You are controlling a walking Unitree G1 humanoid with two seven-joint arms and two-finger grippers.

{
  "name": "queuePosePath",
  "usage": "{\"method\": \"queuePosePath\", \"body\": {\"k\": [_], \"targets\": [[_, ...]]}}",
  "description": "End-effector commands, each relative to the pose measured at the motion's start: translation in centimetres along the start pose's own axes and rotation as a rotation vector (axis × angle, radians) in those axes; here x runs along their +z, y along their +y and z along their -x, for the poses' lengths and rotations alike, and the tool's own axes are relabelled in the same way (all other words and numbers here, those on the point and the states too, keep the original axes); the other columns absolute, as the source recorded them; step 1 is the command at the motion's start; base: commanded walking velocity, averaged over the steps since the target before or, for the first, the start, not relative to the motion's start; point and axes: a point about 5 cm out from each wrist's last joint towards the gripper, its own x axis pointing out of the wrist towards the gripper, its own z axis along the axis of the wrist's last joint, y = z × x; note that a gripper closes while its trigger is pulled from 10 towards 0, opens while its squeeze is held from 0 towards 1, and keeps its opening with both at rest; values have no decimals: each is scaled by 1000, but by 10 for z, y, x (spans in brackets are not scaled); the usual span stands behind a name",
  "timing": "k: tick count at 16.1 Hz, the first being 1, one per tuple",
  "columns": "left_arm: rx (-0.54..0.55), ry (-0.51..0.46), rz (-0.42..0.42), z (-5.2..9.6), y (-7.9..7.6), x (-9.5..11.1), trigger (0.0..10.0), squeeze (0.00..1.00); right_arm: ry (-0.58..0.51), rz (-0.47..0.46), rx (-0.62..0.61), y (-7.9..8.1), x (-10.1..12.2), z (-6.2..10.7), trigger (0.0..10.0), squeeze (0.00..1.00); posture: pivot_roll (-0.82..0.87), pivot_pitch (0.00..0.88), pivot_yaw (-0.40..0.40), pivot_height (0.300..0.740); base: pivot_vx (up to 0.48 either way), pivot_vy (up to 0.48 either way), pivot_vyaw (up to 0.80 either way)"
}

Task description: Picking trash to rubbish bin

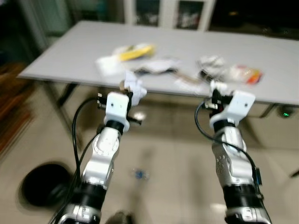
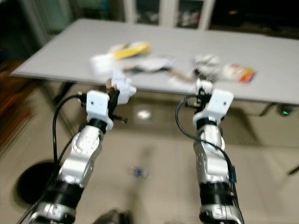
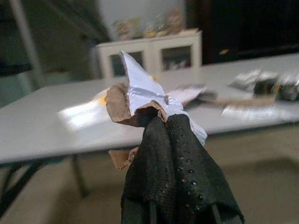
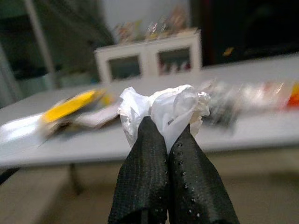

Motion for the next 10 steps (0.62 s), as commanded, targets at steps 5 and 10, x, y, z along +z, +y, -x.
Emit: {"method": "queuePosePath", "body": {"k": [5, 10], "targets": [[-4, -7, -3, -2, -1, 4, 10000, 0, 16, 3, -1, 0, -3, 2, 10000, 0, 11, 5, 9, 740, -311, 0, 0], [12, 7, 12, -3, 1, 1, 10000, 0, 18, 9, -4, -2, -3, 3, 10000, 0, 8, 1, 7, 740, 0, 0, 0]]}}
